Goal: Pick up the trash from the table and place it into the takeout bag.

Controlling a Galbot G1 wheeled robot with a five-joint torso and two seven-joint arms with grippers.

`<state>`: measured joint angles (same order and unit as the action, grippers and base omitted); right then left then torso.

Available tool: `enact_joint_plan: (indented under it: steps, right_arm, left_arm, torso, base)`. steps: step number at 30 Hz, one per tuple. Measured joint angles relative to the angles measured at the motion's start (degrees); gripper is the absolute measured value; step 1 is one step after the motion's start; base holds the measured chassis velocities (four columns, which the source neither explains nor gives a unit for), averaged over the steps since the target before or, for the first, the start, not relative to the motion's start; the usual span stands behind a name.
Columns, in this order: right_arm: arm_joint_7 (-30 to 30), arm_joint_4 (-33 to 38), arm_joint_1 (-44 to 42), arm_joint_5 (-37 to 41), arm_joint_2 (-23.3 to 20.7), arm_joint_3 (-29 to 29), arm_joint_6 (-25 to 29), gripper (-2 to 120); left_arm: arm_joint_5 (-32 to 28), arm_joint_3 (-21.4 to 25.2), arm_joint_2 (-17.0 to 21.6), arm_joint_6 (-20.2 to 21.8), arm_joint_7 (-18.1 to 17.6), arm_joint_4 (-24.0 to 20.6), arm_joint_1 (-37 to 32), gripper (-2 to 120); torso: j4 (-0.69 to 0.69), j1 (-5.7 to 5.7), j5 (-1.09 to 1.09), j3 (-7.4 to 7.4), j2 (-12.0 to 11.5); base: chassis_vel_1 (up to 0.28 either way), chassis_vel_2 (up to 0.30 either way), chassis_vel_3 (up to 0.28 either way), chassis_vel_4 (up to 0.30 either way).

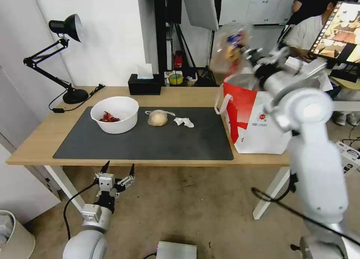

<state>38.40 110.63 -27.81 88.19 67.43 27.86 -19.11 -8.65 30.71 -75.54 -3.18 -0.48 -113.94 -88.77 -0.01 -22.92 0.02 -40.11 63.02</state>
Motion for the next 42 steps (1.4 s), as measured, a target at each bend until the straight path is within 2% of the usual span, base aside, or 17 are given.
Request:
enact_joint_plan:
  steps: [5,14,29,42]
  right_arm:
    - [3.97,-0.26,-0.9,-0.21,-0.87,2.64,-0.12,0]
    - [8.97,-1.0,-3.19,-3.18,-1.42,4.07,-1.37,0]
    - [8.26,-2.07,-7.07,-7.18,-3.04,4.65,-2.02,0]
    - [8.02,-3.68,-3.8,-5.83,-3.56,5.51,-0.8,0]
  left_arm:
    - [0.33,-0.32,-0.18,-0.06,-0.04,0.14,0.02,100]
    - [0.69,-0.77,-0.54,-0.3,-0.07,0.23,-0.21,100]
    - [1.62,-2.05,-1.58,-0.94,-0.1,0.65,-0.19,100]
    - [2.01,-2.26,-1.85,-1.19,-0.1,0.85,-0.59,100]
  torso:
    - [0.0,0.0,0.0,0.0,0.0]
    - [0.01,0.0,-0.01,0.0,0.0]
    - [0.01,0.0,-0.01,0.0,0.0]
    - [0.01,0.0,-0.02,0.0,0.0]
  base:
    - [0.0,0.0,0.0,0.0]
    - [0.0,0.0,0.0,0.0]
    - [0.0,0.0,0.0,0.0]
    - [0.0,0.0,0.0,0.0]
